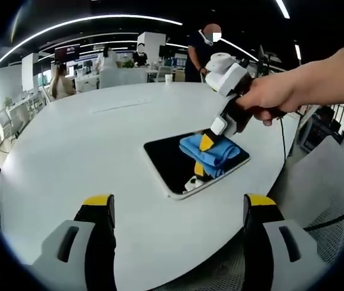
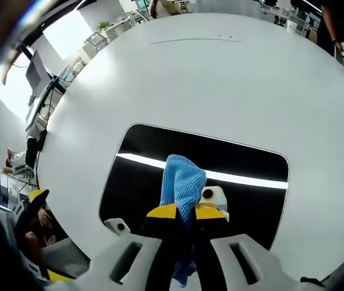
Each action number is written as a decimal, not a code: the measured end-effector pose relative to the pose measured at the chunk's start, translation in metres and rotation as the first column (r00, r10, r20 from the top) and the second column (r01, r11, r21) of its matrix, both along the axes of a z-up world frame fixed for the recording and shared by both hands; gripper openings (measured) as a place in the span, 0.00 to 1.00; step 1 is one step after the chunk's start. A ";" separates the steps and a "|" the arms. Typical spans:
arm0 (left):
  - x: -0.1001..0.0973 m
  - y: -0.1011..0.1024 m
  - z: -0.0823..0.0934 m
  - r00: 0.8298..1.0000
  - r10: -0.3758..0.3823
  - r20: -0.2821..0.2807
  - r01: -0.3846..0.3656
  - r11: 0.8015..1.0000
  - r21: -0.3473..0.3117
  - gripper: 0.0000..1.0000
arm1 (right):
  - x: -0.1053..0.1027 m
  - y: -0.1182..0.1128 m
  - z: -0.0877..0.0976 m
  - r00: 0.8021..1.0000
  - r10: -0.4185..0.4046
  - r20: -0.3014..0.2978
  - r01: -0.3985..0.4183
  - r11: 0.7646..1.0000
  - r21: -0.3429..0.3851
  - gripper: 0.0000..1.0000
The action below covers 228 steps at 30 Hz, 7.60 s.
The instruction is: Wipe the mirror surface with the cleaning cloth until all visible marks leave the cleaned area.
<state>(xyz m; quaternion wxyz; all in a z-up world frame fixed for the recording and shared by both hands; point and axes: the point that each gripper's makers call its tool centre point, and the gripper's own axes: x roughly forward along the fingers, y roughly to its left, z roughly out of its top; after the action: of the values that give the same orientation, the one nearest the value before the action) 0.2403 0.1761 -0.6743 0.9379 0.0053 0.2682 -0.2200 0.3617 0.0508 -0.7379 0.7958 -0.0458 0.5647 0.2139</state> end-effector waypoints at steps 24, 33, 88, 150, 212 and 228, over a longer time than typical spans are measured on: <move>0.004 0.003 -0.004 1.000 0.021 0.003 -0.021 1.000 -0.009 0.99 | 0.049 0.007 -0.002 1.000 -0.009 0.024 0.009 1.000 -0.011 0.02; 0.005 0.003 -0.003 1.000 0.019 0.010 -0.019 1.000 -0.008 0.98 | 0.054 -0.016 -0.004 0.999 -0.016 0.035 0.017 0.999 -0.040 0.02; 0.001 0.000 0.002 1.000 -0.004 0.022 0.003 1.000 0.006 0.94 | -0.046 -0.051 -0.003 0.997 -0.070 0.040 0.071 0.997 -0.028 0.02; 0.000 -0.001 0.002 1.000 -0.009 0.020 0.009 1.000 0.004 0.91 | -0.050 -0.103 -0.002 0.991 -0.135 0.006 0.135 0.991 -0.005 0.02; 0.003 0.003 0.004 0.999 0.015 0.033 -0.014 1.000 -0.012 0.93 | 0.062 -0.105 0.018 0.988 -0.118 0.102 0.124 0.991 -0.057 0.02; 0.006 0.007 0.009 0.997 0.048 0.059 -0.046 0.998 -0.033 0.99 | 0.050 -0.187 0.046 0.973 -0.183 0.140 0.189 0.982 -0.028 0.02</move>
<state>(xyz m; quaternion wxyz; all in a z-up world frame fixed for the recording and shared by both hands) 0.2463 0.1826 -0.6654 0.9503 -0.0092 0.2366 -0.2019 0.4113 -0.1358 -0.6918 0.8479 -0.0238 0.5151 0.1230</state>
